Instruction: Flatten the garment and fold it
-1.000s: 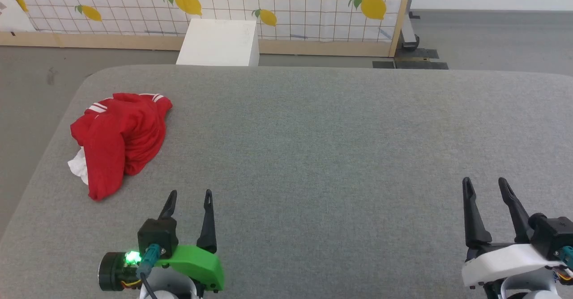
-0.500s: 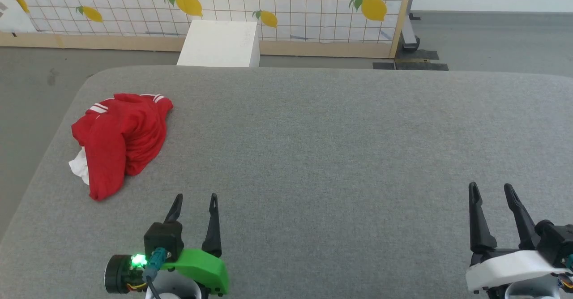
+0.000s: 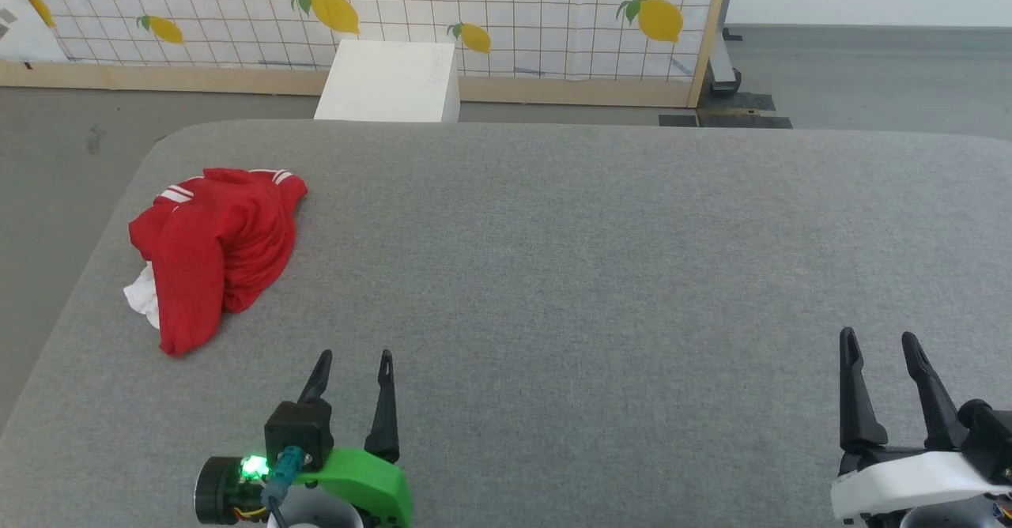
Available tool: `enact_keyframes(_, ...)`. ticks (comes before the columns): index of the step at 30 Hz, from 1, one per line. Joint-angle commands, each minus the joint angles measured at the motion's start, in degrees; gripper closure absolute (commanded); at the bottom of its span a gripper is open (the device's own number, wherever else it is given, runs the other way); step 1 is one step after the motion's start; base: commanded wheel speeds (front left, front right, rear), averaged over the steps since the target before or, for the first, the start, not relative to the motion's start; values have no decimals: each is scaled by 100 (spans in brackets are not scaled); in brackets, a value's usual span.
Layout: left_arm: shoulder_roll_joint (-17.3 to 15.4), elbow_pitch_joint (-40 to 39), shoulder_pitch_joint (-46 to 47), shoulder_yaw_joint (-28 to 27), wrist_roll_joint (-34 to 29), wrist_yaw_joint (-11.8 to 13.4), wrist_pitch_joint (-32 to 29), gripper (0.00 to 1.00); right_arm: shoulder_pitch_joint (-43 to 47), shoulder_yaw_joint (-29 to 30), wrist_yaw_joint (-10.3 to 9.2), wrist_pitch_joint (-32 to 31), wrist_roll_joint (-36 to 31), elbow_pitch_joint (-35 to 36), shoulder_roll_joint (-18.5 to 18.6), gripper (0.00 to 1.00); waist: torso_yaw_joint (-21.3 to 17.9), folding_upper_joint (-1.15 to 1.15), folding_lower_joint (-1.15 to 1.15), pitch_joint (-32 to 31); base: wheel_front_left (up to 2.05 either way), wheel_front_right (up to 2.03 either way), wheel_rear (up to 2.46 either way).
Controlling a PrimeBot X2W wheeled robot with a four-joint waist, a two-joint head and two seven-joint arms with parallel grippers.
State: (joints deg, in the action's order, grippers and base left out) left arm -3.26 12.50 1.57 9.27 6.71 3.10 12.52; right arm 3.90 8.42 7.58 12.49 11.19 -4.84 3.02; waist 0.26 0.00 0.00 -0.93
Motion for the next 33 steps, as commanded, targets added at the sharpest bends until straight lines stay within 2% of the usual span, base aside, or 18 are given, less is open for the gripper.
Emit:
enact_keyframes(1, -37, 40, 120, 26, 83, 44, 63, 0, 118, 27, -8, 65, 68, -20, -12, 0, -1, 0, 0, -5, 0, 0, 0)
enact_keyframes(33, -86, 221, 170, 172, 196, 142, 248, 0, 152, 124, -9, 251, 237, -99, -14, 0, 3, 0, 0, 5, 0, 0, 0)
